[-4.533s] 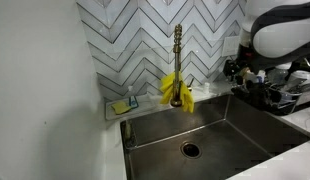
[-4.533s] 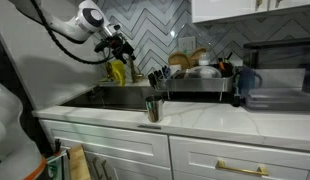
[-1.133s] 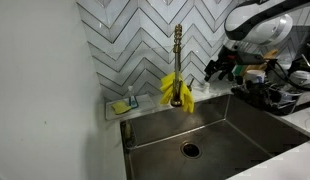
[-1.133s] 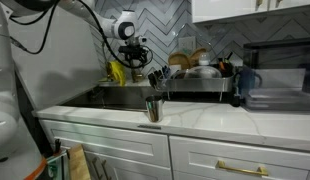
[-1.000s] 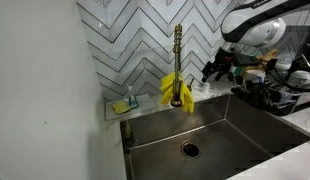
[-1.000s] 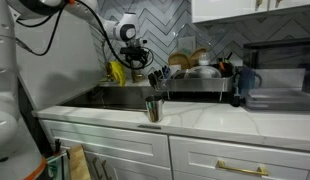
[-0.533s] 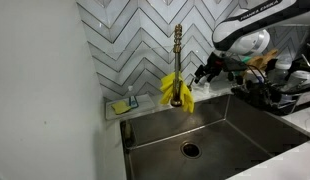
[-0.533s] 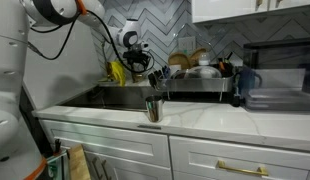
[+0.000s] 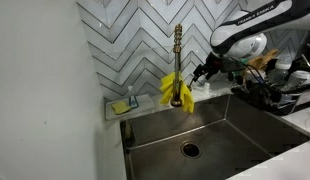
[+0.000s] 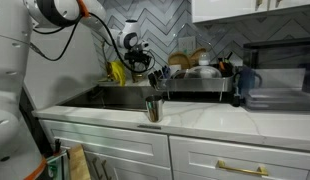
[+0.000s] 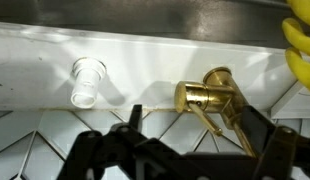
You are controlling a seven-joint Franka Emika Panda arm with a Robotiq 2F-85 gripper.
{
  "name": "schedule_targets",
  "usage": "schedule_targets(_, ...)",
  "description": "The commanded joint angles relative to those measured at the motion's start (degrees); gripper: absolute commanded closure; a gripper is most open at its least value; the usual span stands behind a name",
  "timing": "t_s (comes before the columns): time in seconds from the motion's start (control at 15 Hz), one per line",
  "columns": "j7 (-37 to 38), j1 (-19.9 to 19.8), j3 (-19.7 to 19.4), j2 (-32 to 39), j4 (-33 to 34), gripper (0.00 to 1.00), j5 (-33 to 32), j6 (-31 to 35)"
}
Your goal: Turn the tap on using the tap faucet
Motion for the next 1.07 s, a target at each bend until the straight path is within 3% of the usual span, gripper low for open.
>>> schedule_targets(0.0,1.59,0.49,-0.36,0.59,0.1,0.0,-2.19,1.93)
schedule_targets(1.0,5.5,1.55,-1.69,2.53,0.43,0.0,-7.69,6.23)
